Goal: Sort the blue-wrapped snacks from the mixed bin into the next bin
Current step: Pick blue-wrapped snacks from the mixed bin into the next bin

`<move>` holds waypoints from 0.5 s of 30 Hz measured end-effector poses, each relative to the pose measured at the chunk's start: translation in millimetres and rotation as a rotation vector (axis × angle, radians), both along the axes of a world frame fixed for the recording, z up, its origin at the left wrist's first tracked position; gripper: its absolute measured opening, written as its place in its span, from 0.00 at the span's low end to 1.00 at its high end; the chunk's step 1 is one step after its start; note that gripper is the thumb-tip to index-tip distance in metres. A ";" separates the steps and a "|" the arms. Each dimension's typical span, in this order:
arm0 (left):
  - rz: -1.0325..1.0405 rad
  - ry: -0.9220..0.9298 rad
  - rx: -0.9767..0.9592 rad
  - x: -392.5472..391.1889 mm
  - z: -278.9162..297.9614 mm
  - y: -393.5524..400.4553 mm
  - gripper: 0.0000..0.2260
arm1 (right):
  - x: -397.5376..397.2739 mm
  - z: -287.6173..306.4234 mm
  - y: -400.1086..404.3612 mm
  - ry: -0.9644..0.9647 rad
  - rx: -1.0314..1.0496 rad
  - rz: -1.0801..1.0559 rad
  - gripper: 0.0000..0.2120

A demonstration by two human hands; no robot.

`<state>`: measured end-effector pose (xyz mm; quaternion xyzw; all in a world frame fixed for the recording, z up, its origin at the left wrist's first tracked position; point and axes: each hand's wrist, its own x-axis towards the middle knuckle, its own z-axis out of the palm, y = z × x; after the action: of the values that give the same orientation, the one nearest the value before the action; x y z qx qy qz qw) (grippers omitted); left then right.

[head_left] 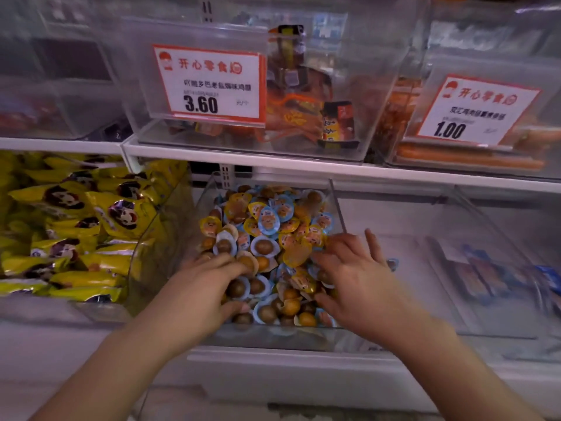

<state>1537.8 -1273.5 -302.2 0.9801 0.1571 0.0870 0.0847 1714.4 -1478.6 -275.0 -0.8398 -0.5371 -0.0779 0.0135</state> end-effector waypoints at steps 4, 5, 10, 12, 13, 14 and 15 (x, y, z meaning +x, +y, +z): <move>-0.001 0.014 0.021 7.3 -4.0 -4.0 0.27 | 1.5 4.9 6.2 -0.041 -0.081 -0.006 0.31; 0.004 0.001 0.007 9.5 -4.2 -7.1 0.27 | 1.2 5.9 8.3 -0.042 -0.088 -0.008 0.30; 0.043 -0.015 -0.091 16.2 -4.2 -19.3 0.25 | 1.3 5.9 10.7 -0.045 -0.073 0.010 0.23; 0.057 0.002 -0.112 16.8 -3.6 -19.1 0.22 | 4.1 4.6 9.3 -0.017 -0.019 0.064 0.19; 0.065 0.009 -0.123 16.8 -3.0 -18.6 0.21 | 5.1 4.0 8.9 0.017 0.034 0.091 0.17; 0.069 0.011 -0.135 16.6 -2.7 -17.7 0.20 | 5.6 3.5 8.3 0.048 0.094 0.108 0.14; 0.067 0.005 -0.148 16.4 -2.9 -16.5 0.20 | 6.6 2.2 7.7 0.059 0.152 0.111 0.11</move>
<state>1554.1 -1290.0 -305.1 0.9655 0.1961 0.0754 0.1537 1721.0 -1470.9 -272.9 -0.8071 -0.5748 -0.0927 0.0975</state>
